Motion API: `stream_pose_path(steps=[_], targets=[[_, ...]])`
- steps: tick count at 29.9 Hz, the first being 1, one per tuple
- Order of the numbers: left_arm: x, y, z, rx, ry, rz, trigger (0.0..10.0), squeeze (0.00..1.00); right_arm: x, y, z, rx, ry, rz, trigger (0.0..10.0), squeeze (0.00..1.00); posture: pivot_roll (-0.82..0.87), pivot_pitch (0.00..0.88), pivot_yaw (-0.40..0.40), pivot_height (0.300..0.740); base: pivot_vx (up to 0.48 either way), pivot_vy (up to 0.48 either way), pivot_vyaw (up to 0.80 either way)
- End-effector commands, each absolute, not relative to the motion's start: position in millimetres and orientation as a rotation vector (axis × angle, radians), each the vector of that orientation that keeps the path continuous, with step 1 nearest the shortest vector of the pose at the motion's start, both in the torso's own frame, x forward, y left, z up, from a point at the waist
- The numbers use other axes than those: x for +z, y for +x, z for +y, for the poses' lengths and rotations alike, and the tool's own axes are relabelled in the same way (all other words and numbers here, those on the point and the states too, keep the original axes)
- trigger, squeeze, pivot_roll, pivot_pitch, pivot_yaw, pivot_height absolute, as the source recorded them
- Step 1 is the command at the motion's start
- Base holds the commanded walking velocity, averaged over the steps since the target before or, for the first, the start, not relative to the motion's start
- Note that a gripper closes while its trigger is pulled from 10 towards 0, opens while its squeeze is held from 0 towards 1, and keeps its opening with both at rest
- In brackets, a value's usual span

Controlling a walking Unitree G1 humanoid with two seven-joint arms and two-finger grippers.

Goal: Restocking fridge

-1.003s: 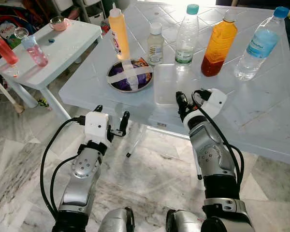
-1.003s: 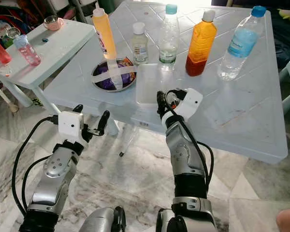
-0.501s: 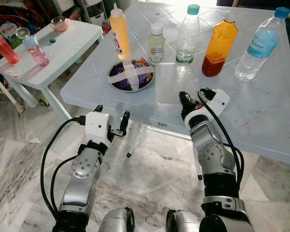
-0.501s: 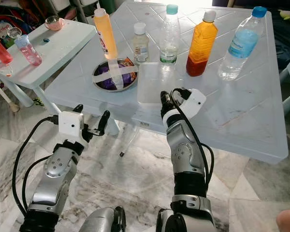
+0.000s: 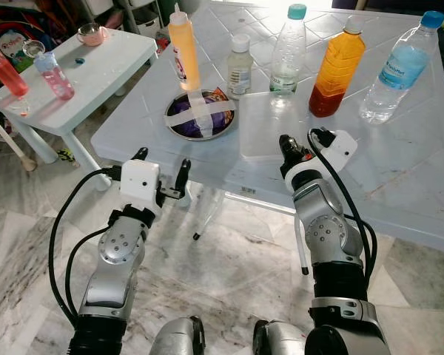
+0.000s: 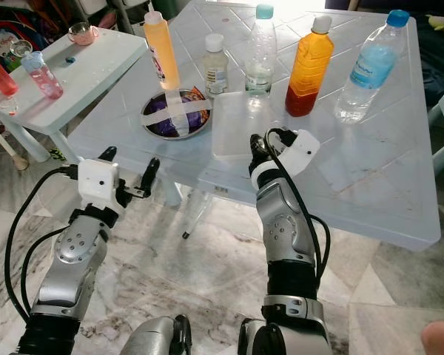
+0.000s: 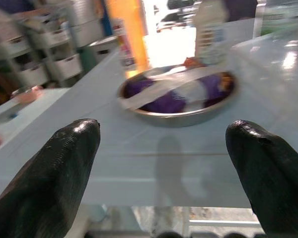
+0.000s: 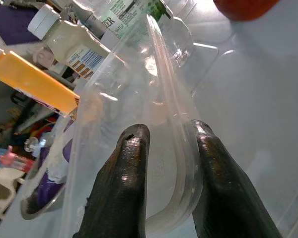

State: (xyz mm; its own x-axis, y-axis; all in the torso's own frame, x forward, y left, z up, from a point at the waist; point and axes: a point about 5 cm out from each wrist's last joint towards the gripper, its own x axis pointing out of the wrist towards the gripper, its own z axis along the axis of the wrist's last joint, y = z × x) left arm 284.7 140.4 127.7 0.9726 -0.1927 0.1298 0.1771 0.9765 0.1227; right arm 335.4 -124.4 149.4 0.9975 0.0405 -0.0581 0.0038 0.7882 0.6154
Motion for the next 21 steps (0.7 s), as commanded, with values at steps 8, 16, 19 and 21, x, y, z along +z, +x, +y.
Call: stream_pose_path(steps=[8, 16, 19, 21], targets=[[107, 281, 148, -0.051, 0.104, -0.015, 10.0, 0.00, 149, 323, -125, 0.036, 0.511, 0.023, 0.0, 0.00, 0.03, 0.125, 0.069, 0.740, 0.000, 0.000, 0.00], [105, 283, 142, -0.069, 0.107, -0.010, 10.0, 0.00, 147, 313, -126, 0.060, 0.357, -0.008, 10.0, 0.00, 0.02, 0.100, 0.077, 0.740, 0.000, 0.000, 0.00], [107, 286, 142, -0.070, 0.111, -0.016, 10.0, 0.00, 147, 313, -126, 0.055, 0.340, -0.016, 10.0, 0.00, 0.02, 0.103, 0.082, 0.740, 0.000, 0.000, 0.00], [109, 288, 142, -0.065, 0.115, -0.019, 10.0, 0.00, 152, 312, -126, 0.065, 0.315, -0.040, 10.0, 0.00, 0.01, 0.100, 0.083, 0.740, 0.000, 0.000, 0.00]])
